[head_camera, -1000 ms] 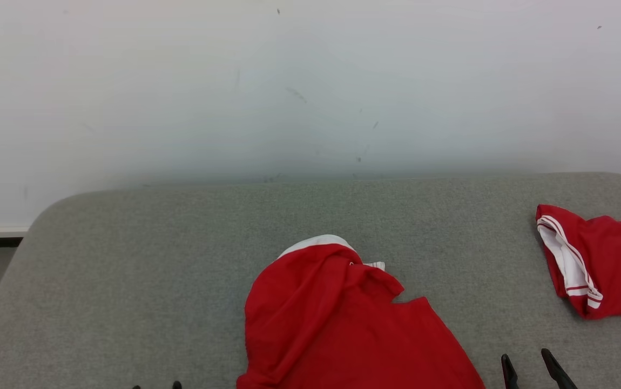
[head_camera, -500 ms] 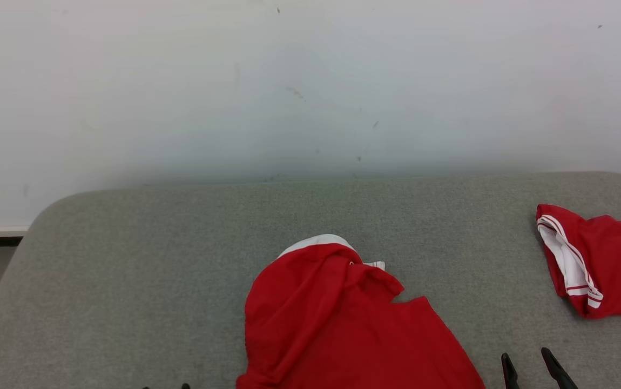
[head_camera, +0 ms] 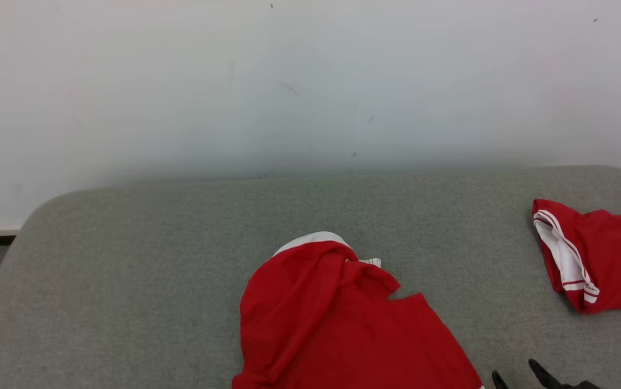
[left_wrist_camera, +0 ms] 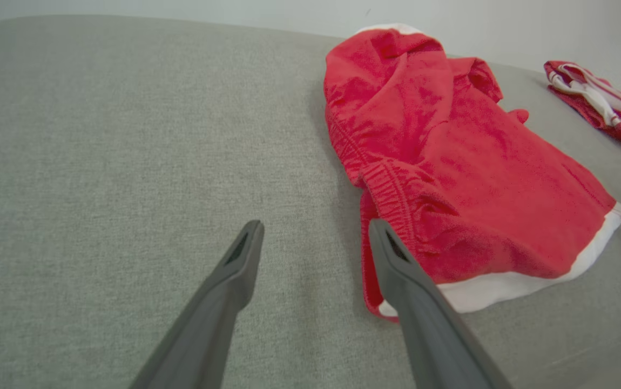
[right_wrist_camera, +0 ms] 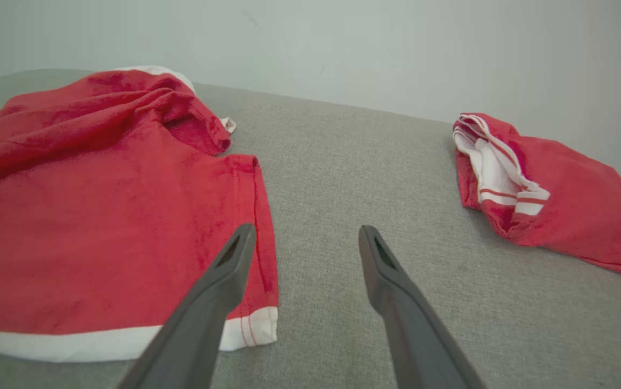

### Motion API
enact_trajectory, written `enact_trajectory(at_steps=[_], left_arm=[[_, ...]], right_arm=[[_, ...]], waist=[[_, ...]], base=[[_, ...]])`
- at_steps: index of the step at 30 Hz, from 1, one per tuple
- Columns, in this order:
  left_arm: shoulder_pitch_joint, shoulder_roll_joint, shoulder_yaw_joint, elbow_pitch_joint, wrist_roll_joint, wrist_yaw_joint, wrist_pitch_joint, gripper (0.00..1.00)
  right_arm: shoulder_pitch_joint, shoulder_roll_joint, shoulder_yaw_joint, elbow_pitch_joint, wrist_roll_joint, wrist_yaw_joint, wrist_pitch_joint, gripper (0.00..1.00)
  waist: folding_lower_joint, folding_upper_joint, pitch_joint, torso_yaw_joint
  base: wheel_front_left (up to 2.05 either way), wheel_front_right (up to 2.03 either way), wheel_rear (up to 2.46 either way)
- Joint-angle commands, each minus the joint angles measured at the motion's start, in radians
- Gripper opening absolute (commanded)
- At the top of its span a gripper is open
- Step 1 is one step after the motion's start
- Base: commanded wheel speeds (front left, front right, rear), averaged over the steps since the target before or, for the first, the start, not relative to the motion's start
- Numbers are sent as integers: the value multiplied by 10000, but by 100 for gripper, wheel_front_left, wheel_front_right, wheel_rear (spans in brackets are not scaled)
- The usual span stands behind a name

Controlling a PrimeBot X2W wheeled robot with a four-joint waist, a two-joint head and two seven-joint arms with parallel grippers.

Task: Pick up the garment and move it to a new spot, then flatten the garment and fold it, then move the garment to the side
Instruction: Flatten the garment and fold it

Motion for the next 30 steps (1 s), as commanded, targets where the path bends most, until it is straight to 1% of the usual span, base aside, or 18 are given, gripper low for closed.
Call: enact_trajectory(at_steps=[1,5,6,9,13,18,30], left_arm=[[166,91,-34,-81,-178,-33,125,100],[427,628,-557,-758,-917,-16,1218,100],[505,689,-680,-899,-1164,-17,1424,100],[562,942,-984,-1214,-1673,-19,1779,100],[380,1096,-1419,-1302,-2040,-20,1888,100],[56,1300,-1865,-1020,-2324,-21,1936,100],[-843,1571,-2618,-107,-2688,-23,1601,100]], right_arm=[[-88,-178,76,62,65,-27,88,100],[-275,-603,1036,471,467,-27,1087,100],[-337,-686,1246,603,544,-29,1282,100],[-586,-669,1683,990,779,-27,1561,100],[-931,-630,2040,1530,885,-27,1668,100],[-1347,-560,2367,2014,994,-27,1635,100],[-1920,-585,2872,2575,1298,-27,1326,100]], waist=[[0,-1,46,-29],[0,-1,208,-85],[0,-1,240,-90],[0,-1,335,-87],[0,-1,425,-31],[0,-1,539,52],[0,-1,810,33]], base=[[0,0,0],[0,0,0],[0,0,0],[0,0,0],[0,0,0],[0,0,0],[0,0,0]])
